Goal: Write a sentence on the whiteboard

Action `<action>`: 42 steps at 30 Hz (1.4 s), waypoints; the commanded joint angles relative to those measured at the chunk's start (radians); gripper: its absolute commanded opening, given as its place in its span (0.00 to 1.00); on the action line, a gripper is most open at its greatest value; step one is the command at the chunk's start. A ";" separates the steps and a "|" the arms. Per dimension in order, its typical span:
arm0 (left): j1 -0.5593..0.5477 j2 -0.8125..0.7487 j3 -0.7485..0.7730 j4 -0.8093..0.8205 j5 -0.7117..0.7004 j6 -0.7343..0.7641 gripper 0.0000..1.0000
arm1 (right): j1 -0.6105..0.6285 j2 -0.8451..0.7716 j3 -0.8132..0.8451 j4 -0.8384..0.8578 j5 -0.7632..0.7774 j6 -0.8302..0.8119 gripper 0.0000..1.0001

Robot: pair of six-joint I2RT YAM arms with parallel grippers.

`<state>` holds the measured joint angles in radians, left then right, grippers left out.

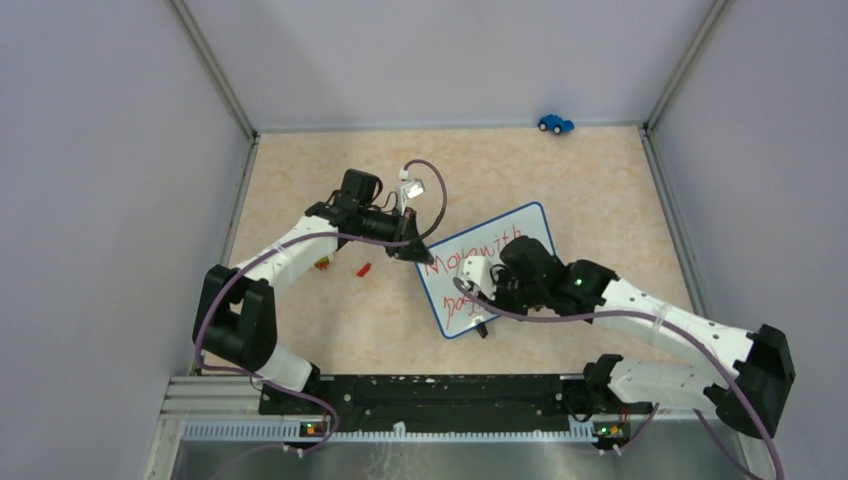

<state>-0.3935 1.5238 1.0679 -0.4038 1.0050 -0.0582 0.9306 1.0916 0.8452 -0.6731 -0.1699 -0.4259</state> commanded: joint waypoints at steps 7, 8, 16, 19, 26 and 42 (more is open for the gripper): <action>0.012 0.012 0.008 0.024 -0.046 0.001 0.00 | -0.104 -0.085 0.008 0.031 0.016 0.032 0.00; 0.012 0.013 0.008 0.025 -0.046 0.001 0.00 | -0.103 -0.080 0.008 0.035 0.025 0.032 0.00; 0.013 0.013 0.007 0.025 -0.047 0.001 0.00 | -0.102 -0.042 0.021 0.065 0.076 0.043 0.00; 0.012 0.012 0.006 0.026 -0.046 0.001 0.00 | -0.102 -0.034 0.026 0.070 0.089 0.044 0.00; 0.012 0.009 0.001 0.026 -0.046 0.002 0.00 | -0.102 -0.017 0.026 0.072 0.160 0.057 0.00; 0.012 0.009 0.001 0.029 -0.046 -0.001 0.00 | -0.117 -0.082 -0.010 0.052 0.184 0.046 0.00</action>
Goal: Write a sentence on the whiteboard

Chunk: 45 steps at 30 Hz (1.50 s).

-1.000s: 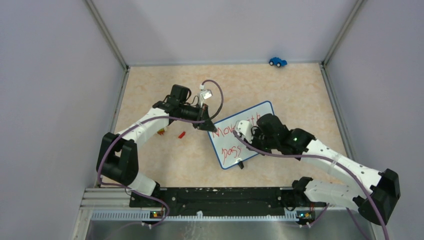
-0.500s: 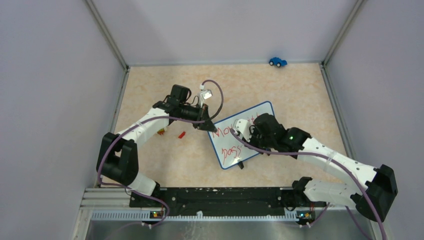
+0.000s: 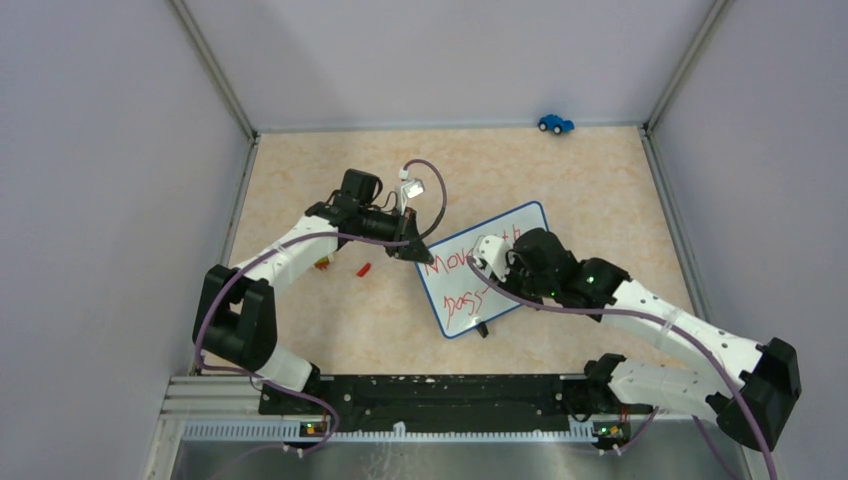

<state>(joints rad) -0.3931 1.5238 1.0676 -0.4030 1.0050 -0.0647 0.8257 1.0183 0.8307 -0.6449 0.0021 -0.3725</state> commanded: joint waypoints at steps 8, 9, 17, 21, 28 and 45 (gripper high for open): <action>0.012 0.011 0.000 0.030 -0.046 0.005 0.00 | 0.000 0.046 0.021 0.008 -0.081 -0.034 0.00; 0.012 0.010 0.000 0.030 -0.047 0.005 0.00 | 0.004 0.054 0.020 0.003 -0.088 -0.040 0.00; 0.011 0.010 -0.001 0.030 -0.048 0.007 0.00 | 0.023 0.085 0.002 -0.027 -0.062 -0.065 0.00; 0.011 0.012 -0.001 0.030 -0.047 0.007 0.00 | 0.022 0.049 0.012 -0.030 -0.039 -0.060 0.00; 0.011 0.010 0.000 0.030 -0.043 0.004 0.00 | 0.022 -0.038 0.053 -0.015 -0.057 -0.048 0.00; 0.012 0.005 -0.001 0.027 -0.043 0.009 0.00 | 0.021 0.034 0.049 0.055 -0.005 -0.024 0.00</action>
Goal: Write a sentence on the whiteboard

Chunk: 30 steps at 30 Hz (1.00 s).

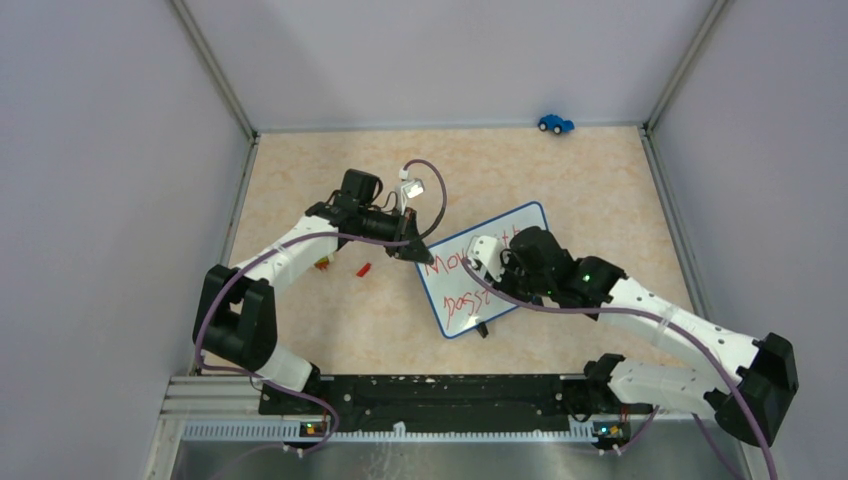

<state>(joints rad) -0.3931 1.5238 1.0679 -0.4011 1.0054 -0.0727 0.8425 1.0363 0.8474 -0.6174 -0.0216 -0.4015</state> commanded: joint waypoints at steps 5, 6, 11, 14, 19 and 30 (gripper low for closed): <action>0.013 0.007 -0.002 0.028 -0.041 0.016 0.00 | 0.005 -0.012 0.021 0.008 0.018 0.001 0.00; 0.014 0.009 -0.002 0.028 -0.039 0.016 0.00 | 0.005 -0.021 0.026 0.002 0.018 0.001 0.00; 0.013 0.005 0.001 0.023 -0.042 0.017 0.00 | -0.020 -0.076 0.027 -0.026 -0.013 0.001 0.00; 0.013 0.002 -0.001 0.024 -0.044 0.018 0.00 | -0.033 -0.090 -0.004 -0.032 -0.018 0.004 0.00; 0.013 0.004 0.000 0.023 -0.044 0.019 0.00 | -0.045 -0.082 -0.013 -0.041 -0.023 -0.003 0.00; 0.013 0.007 -0.001 0.027 -0.040 0.017 0.00 | -0.045 -0.056 -0.010 -0.057 -0.021 -0.028 0.00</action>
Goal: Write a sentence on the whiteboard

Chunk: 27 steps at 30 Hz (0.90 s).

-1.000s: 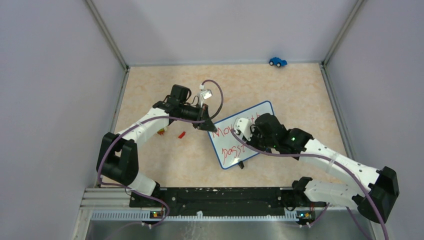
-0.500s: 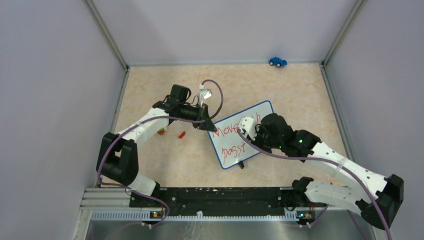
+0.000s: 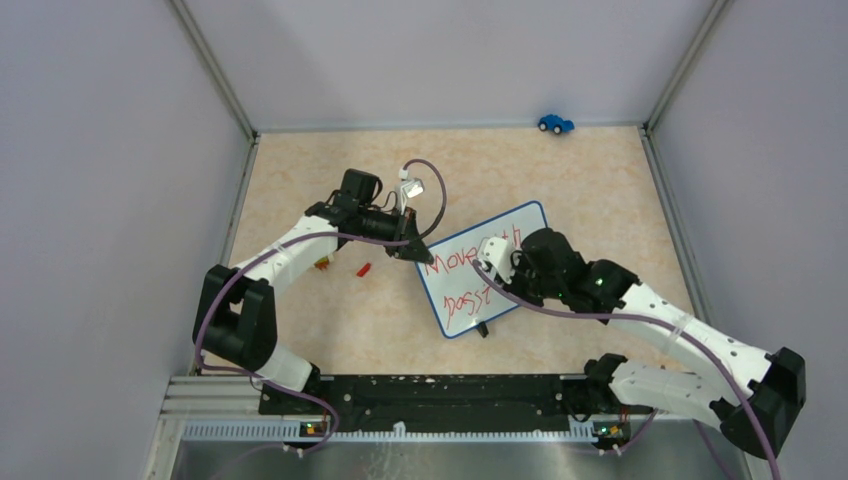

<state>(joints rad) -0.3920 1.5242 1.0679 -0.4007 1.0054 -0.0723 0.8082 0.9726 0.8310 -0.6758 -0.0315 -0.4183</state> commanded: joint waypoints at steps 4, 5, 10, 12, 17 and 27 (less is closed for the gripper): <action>0.013 0.011 0.001 0.029 -0.038 0.014 0.00 | -0.010 0.027 0.009 0.003 -0.016 -0.011 0.00; 0.012 0.011 0.001 0.029 -0.038 0.014 0.00 | -0.010 0.031 0.010 0.007 -0.016 -0.011 0.00; 0.013 0.008 0.000 0.030 -0.041 0.013 0.00 | -0.009 0.041 0.011 0.023 -0.012 -0.010 0.00; 0.013 0.009 0.000 0.030 -0.039 0.014 0.00 | -0.009 0.048 0.013 0.026 -0.011 -0.008 0.00; 0.013 0.013 0.000 0.033 -0.037 0.011 0.00 | 0.015 0.064 0.017 0.028 -0.014 -0.012 0.00; 0.013 0.011 -0.003 0.032 -0.039 0.017 0.00 | 0.060 0.088 0.007 -0.030 0.012 -0.047 0.00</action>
<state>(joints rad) -0.3923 1.5257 1.0679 -0.4000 1.0069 -0.0727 0.8551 1.0527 0.8310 -0.6872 -0.0383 -0.4416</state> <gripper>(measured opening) 0.091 0.089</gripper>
